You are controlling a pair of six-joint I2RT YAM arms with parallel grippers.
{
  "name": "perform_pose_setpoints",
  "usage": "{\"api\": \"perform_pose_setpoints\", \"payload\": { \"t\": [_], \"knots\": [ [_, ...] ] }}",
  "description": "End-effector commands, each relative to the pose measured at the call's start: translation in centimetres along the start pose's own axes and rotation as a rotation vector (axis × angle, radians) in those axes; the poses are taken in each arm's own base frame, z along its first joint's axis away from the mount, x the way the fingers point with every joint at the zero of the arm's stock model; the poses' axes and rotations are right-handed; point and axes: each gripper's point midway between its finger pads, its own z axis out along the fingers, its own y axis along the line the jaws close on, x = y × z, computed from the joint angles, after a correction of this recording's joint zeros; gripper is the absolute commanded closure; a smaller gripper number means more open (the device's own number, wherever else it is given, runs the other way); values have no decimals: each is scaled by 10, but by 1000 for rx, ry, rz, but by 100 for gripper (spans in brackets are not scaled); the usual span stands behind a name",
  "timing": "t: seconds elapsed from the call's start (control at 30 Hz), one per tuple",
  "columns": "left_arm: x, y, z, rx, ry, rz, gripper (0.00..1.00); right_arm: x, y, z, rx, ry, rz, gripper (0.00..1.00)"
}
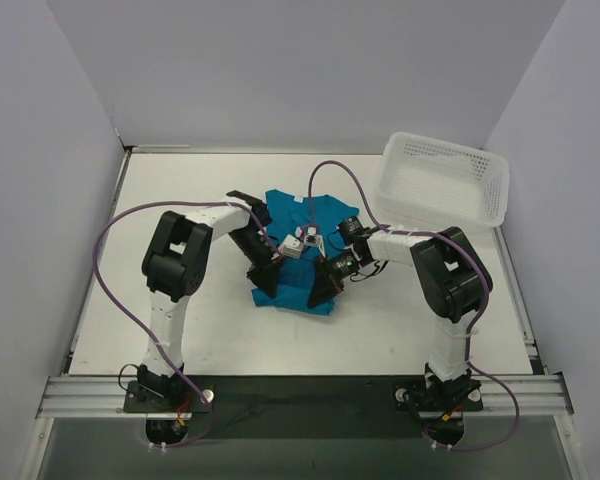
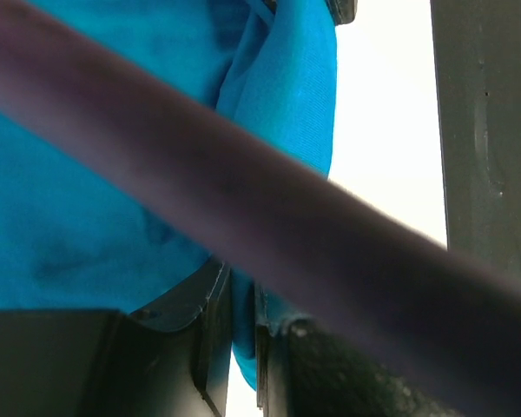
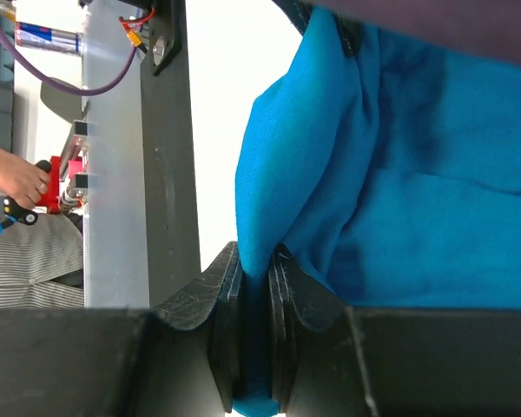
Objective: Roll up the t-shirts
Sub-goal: Roll the T-shirt to the center of the board.
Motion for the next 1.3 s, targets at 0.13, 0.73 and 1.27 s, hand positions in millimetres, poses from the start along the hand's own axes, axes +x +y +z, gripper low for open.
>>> {"api": "perform_pose_setpoints", "payload": {
  "t": [0.13,0.73,1.27],
  "knots": [
    [13,-61,-16,150,138,107,100,29,-32,-23,119,-31,480,100],
    [-2,-36,-4,214,-142,-367,95,46,-52,-19,86,-48,666,100],
    [19,-29,-10,162,59,-188,99,43,-49,-16,46,-14,680,100]
  ]
}}
